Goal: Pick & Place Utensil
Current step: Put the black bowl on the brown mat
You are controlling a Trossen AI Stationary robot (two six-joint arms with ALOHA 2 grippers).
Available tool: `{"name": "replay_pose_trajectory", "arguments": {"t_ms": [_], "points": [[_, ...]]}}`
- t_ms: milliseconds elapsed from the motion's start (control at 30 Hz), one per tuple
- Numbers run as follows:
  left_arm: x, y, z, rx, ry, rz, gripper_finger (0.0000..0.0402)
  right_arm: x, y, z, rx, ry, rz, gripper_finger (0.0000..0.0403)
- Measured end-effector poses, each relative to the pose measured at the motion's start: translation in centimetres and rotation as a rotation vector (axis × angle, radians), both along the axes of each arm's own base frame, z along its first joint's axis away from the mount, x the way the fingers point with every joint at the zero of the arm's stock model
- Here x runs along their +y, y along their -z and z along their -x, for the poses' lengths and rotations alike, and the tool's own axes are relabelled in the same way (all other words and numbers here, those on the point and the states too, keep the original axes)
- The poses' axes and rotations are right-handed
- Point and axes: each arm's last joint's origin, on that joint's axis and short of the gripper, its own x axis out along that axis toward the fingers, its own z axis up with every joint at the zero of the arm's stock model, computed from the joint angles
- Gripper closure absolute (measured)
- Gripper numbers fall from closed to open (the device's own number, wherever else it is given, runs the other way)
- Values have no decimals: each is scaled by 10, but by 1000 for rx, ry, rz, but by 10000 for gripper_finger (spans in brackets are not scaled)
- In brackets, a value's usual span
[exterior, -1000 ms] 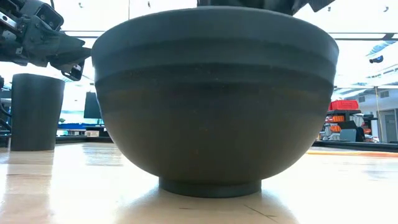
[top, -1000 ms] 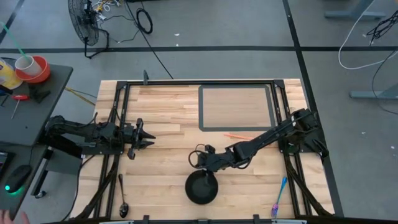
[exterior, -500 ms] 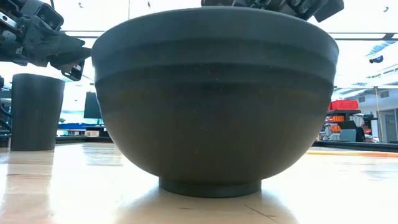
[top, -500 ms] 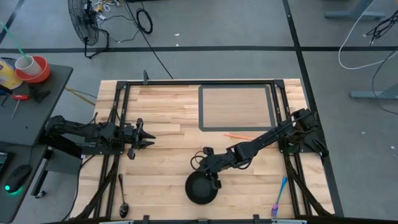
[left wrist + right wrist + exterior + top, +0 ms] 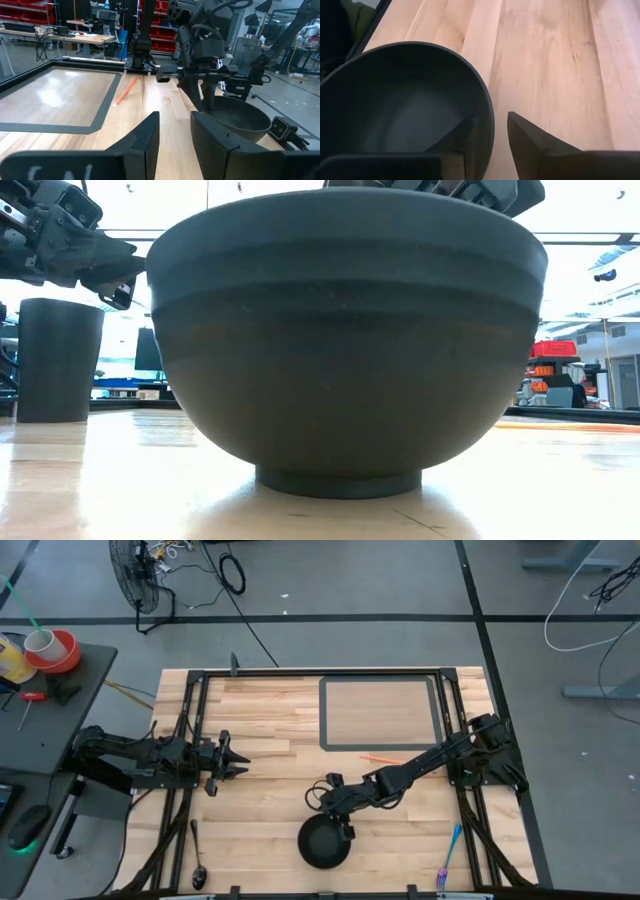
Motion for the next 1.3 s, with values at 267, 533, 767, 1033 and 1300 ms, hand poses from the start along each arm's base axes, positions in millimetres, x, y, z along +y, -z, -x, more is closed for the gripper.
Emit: {"name": "replay_pose_trajectory", "arguments": {"t_ms": [267,533,767,1033,1300], "points": [[0,0,0,0,0,0,287,0,3,3,43,1,-5,296],[0,0,0,0,0,0,287,-1,4,4,69,-18,-17,296],[0,0,0,0,0,0,287,-1,3,3,51,-12,-13,296],[0,0,0,0,0,0,287,0,3,3,48,-23,-15,332],[0,0,0,0,0,0,287,0,3,3,57,-29,-18,370]]}}
